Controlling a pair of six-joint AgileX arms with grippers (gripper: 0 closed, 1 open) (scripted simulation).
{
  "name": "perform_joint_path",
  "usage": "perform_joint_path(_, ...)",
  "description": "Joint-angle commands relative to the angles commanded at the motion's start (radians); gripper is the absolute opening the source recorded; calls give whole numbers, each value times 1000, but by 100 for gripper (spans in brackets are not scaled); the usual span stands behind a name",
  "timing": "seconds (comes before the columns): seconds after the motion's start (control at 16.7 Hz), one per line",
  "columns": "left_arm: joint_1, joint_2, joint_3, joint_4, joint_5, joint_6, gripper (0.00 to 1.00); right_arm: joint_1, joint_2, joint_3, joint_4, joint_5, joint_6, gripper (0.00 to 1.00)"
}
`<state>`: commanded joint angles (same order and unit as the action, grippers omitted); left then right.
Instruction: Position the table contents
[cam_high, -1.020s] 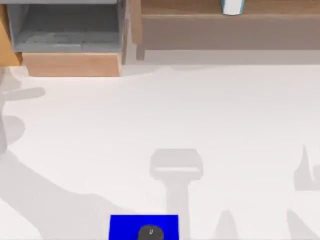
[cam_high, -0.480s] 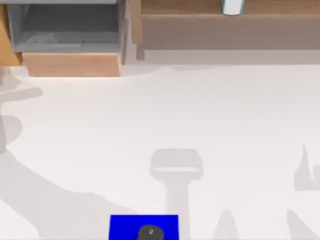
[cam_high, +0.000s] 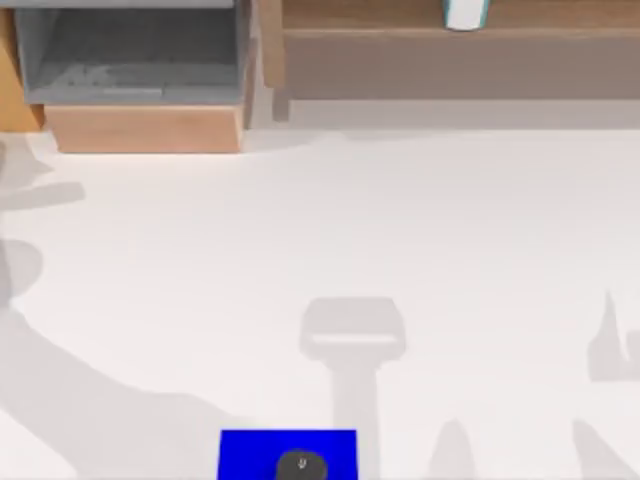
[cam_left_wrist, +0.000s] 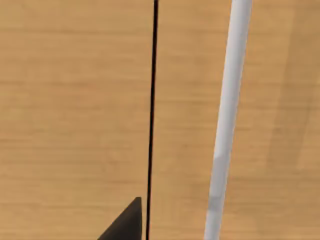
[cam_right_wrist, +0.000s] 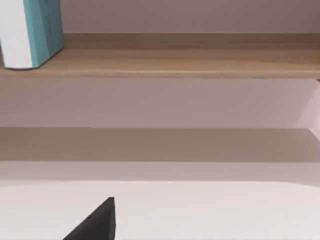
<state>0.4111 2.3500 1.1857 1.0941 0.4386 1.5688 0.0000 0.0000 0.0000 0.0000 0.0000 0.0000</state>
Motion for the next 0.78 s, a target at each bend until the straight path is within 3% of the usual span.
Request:
perform_joint_path(0.36,28,-53,-129,68,32,2,100,0,0,0,0,0,0,100)
perform_joint_path(0.78,-7,-73,-155,55,20,-27,100,0,0,0,0,0,0,100)
